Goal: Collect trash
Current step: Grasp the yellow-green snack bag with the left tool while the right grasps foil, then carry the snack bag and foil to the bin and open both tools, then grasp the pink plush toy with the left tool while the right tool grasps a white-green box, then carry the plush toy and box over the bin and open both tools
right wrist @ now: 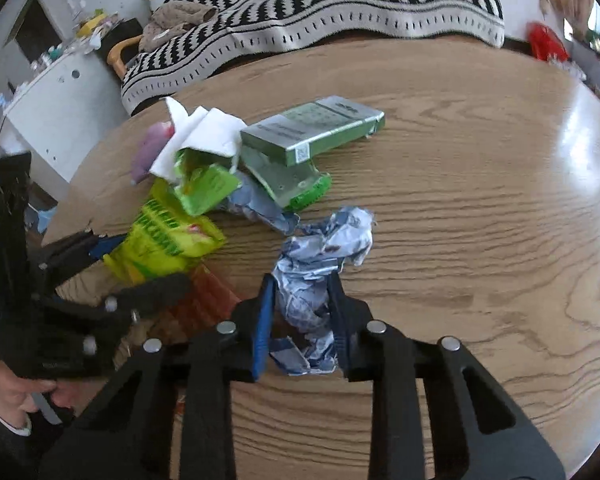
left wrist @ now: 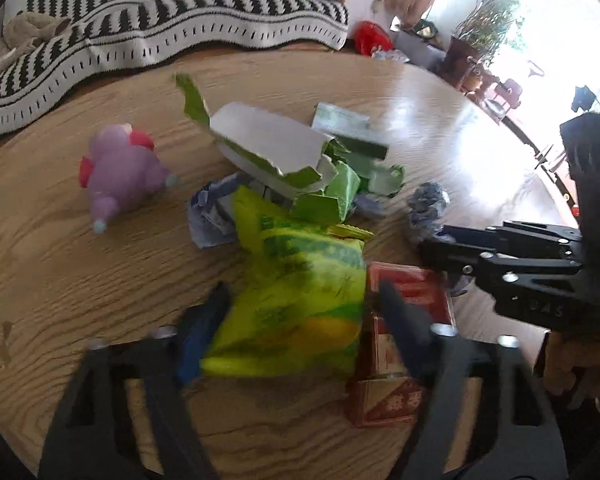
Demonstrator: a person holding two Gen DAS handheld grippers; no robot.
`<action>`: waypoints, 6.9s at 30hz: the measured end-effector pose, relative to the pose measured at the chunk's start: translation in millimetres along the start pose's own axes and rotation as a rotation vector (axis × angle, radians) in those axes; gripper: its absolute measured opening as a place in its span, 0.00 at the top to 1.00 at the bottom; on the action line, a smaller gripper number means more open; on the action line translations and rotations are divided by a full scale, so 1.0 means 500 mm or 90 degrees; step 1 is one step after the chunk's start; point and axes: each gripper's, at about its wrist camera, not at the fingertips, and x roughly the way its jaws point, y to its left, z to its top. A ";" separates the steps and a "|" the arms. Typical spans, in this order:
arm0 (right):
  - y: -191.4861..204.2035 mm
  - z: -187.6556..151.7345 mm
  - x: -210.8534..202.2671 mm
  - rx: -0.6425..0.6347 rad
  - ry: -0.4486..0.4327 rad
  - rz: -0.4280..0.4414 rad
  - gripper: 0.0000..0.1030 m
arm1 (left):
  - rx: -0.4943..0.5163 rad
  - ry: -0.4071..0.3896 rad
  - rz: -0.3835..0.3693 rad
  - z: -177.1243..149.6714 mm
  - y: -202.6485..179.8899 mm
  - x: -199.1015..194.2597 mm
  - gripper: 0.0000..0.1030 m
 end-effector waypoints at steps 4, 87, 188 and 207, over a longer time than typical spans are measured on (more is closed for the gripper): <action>0.000 0.001 -0.037 -0.005 -0.033 0.003 0.75 | -0.007 -0.007 0.003 0.000 -0.001 -0.026 0.49; -0.678 -0.996 -0.744 0.494 -0.133 -0.320 0.45 | 0.487 0.174 -0.284 -0.409 -1.205 0.142 0.20; -0.564 -0.674 -0.815 0.326 -0.215 -0.293 0.66 | 0.272 -0.014 -0.285 -0.121 -0.921 -0.053 0.55; -0.653 -1.047 -0.757 0.504 -0.146 -0.302 0.66 | 0.450 0.193 -0.319 -0.442 -1.187 0.170 0.55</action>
